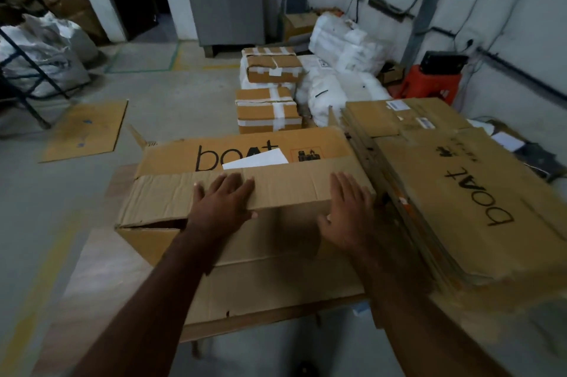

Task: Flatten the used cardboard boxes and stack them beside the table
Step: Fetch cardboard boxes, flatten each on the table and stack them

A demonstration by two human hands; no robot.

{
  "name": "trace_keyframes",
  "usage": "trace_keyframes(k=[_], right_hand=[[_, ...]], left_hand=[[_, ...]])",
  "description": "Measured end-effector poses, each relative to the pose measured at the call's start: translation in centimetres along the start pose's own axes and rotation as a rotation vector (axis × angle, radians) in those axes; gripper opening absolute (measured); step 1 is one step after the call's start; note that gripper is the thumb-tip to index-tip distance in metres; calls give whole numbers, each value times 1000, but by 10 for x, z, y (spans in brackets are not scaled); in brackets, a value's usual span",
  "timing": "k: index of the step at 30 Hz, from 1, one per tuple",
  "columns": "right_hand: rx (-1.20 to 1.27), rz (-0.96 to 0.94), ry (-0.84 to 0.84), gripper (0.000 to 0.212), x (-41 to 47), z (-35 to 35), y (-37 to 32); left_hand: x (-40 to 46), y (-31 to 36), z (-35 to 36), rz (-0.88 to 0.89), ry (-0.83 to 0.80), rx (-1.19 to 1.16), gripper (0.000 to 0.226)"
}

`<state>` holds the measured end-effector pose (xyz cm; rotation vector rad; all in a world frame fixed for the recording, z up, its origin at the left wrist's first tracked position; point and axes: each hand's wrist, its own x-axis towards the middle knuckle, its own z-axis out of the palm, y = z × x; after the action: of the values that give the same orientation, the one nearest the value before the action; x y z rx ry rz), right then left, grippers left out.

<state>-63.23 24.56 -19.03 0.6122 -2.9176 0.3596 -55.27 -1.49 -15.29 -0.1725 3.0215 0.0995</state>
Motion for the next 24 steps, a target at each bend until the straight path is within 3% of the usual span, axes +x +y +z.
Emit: trace_keyframes(k=[3,10,13,17,20,24], right_hand=[[31,119,-18,96,-40,-14,22],[-21,507,144,45,-97,-35,91],[-95,583,89,41,-90,-40,95],[-94,473,59,56,-60,-40,70],[-99,275,26,76,-31,-40,29],[3,-54,-52,70,12,-28,-34]], left_hand=[[-6,0,2,38,57,6,81],[-13,2,0,35,61,-20,80],[-15,2,0,30,71,-22,78],[-14,2,2,12,82,-15,76],[-12,2,4,4,76,-9,75],[-8,8,6,-8,94,-18,73]])
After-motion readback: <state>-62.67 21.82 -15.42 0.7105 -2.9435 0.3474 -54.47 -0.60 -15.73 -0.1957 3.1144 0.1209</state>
